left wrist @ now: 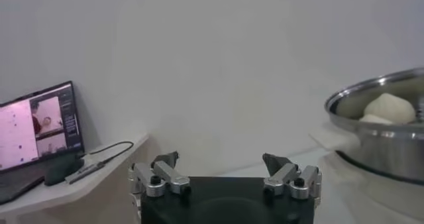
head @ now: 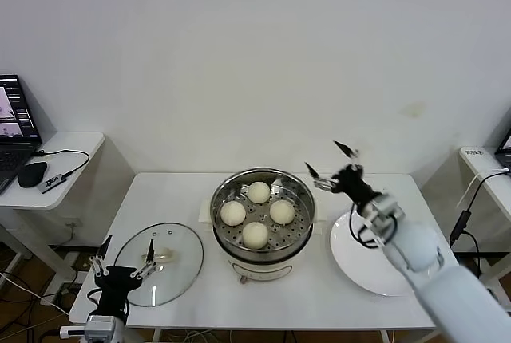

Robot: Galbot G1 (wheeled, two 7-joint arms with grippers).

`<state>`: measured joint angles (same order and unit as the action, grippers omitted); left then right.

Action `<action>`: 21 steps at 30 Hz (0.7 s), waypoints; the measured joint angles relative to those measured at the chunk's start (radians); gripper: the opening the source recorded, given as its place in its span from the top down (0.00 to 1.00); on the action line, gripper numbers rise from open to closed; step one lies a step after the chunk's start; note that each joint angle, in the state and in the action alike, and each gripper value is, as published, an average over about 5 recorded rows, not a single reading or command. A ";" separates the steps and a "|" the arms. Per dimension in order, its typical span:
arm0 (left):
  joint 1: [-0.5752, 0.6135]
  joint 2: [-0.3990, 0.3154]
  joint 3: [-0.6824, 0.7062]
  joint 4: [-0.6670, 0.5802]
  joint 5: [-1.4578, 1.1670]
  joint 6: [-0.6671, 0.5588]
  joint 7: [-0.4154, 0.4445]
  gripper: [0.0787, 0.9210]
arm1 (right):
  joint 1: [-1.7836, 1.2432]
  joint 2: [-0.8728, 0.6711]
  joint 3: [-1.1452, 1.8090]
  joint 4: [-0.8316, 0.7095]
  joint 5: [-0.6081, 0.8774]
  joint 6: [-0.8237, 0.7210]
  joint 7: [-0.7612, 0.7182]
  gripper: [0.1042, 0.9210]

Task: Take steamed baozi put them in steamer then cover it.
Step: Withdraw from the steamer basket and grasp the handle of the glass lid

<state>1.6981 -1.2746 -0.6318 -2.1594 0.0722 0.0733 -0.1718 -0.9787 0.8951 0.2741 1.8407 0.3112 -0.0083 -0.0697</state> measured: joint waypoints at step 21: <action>-0.002 0.106 -0.062 0.210 0.980 -0.133 0.009 0.12 | -0.591 0.414 0.521 0.100 -0.203 0.120 -0.077 0.12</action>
<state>1.6958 -1.1687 -0.6939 -1.9495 1.0525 -0.0595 -0.1628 -1.5695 1.3089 0.7955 1.9409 0.1087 0.1120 -0.1468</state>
